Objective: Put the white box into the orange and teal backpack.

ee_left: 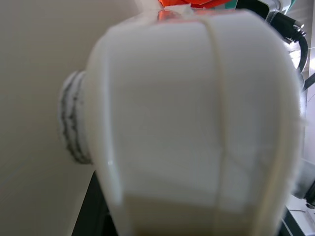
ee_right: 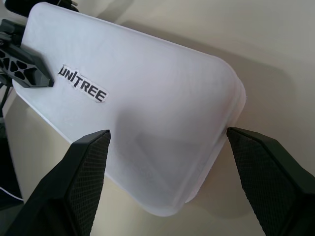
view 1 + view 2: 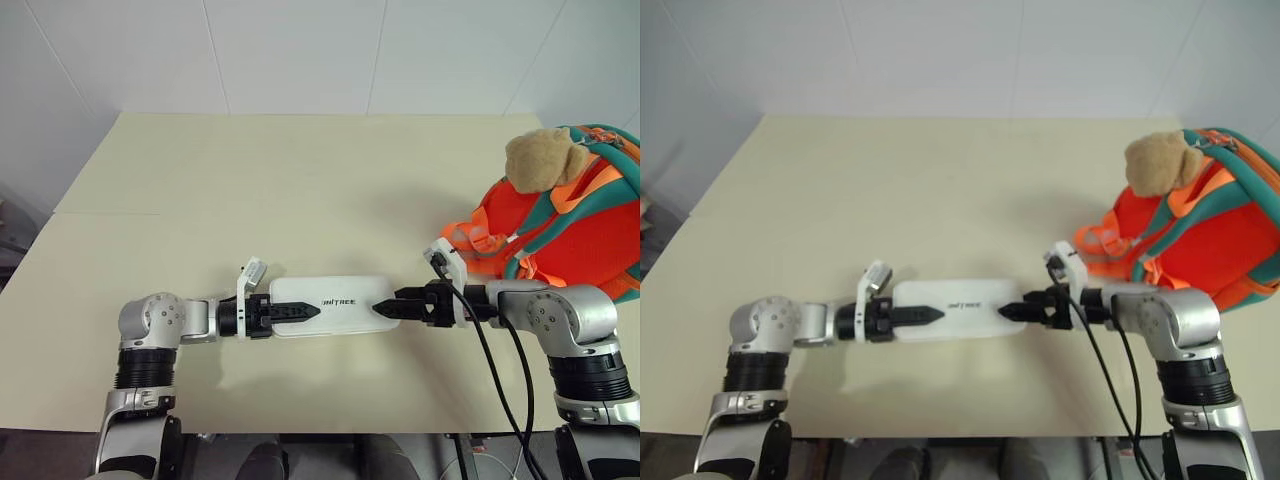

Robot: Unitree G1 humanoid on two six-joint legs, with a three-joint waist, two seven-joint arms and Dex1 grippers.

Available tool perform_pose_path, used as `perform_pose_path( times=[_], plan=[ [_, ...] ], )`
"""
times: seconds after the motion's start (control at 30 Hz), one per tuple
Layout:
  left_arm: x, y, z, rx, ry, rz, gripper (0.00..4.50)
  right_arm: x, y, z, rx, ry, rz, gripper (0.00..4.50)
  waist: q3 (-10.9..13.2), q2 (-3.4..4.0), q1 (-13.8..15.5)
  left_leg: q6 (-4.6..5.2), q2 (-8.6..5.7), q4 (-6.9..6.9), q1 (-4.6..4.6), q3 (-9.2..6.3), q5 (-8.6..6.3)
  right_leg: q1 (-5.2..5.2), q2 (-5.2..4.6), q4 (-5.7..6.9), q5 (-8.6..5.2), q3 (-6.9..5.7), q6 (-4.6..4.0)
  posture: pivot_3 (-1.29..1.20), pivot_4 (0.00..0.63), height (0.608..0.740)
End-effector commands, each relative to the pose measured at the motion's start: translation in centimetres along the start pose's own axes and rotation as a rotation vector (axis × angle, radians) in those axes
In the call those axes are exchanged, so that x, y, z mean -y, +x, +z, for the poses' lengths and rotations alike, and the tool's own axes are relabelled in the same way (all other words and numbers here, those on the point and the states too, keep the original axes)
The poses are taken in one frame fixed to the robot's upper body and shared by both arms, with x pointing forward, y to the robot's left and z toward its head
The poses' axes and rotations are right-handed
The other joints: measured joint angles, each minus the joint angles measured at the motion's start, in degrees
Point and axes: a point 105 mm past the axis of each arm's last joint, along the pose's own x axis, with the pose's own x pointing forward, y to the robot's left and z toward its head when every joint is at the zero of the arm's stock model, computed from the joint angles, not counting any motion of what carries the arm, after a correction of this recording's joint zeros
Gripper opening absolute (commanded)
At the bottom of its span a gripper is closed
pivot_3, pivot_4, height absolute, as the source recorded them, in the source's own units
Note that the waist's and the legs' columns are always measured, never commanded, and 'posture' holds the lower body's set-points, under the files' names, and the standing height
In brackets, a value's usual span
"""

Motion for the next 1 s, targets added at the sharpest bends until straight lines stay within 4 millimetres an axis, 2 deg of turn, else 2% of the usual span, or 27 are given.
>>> perform_pose_path(
  times=[0.03,0.17,0.3,0.47,0.63,0.77,0.87,1.0],
  plan=[
    [2.6,-0.3,0.5,0.006,0.041,-0.132,1.43,-1.0,-0.5,0.4,0.022,-0.037,0.059,4.5,0.0,0.0,0.02,0.0,0.0,-0.01,-0.01,0.0,0.0,0.0,0.0,-0.02,0.0,0.0,0.0,0.0,0.15,0.74],
    [4.4,-1.0,1.0,0.045,0.114,-0.211,1.43,-0.7,-2.3,1.5,0.126,-0.079,0.025,4.5,0.01,-0.01,0.1,-0.02,0.01,-0.02,-0.04,0.0,-0.01,-0.01,0.0,-0.09,0.0,-0.01,0.0,0.0,0.15,0.74],
    [5.6,-2.6,1.4,0.137,0.309,-0.234,1.43,0.1,-6.8,2.8,0.285,-0.123,-0.133,4.5,0.01,0.0,0.29,-0.17,0.03,-0.05,-0.07,0.0,0.0,0.01,-0.02,-0.22,0.0,-0.03,0.0,0.0,0.15,0.74],
    [4.7,-4.3,1.4,0.226,0.389,-0.2,1.43,-1.9,-12.6,3.9,0.491,-0.197,-0.277,4.5,0.01,0.0,0.39,-0.21,0.06,-0.12,-0.13,0.07,-0.03,-0.01,-0.04,-0.4,-0.01,-0.04,-0.02,0.0,0.15,0.74],
    [3.1,-4.0,1.6,0.225,0.439,-0.152,1.43,-2.1,-17.3,2.8,0.599,-0.218,-0.555,4.5,0.01,0.0,0.5,0.07,0.07,-0.07,-0.09,0.08,-0.19,0.07,-0.02,-0.41,-0.02,-0.05,-0.02,0.0,0.15,0.74],
    [2.5,-3.2,1.8,0.181,0.464,-0.149,1.43,-1.9,-19.1,2.0,0.661,-0.204,-0.729,4.5,0.01,0.0,0.39,0.11,0.04,0.01,-0.03,0.11,-0.18,0.16,-0.03,-0.39,0.01,-0.01,-0.01,0.0,0.15,0.74],
    [2.4,-2.7,2.2,0.156,0.475,-0.161,1.43,-1.8,-19.2,1.7,0.677,-0.2,-0.785,4.5,0.01,0.0,0.25,0.12,0.04,0.0,0.01,0.11,-0.16,0.17,-0.02,-0.33,0.01,-0.01,-0.01,0.0,0.15,0.74],
    [2.5,-2.5,2.3,0.137,0.489,-0.182,1.43,0.2,-18.6,2.3,0.721,-0.166,-0.838,4.5,0.01,0.0,-0.28,0.13,0.06,-0.04,0.06,0.16,-0.16,0.15,0.0,-0.29,0.01,0.05,-0.01,0.0,0.15,0.74]
  ],
)
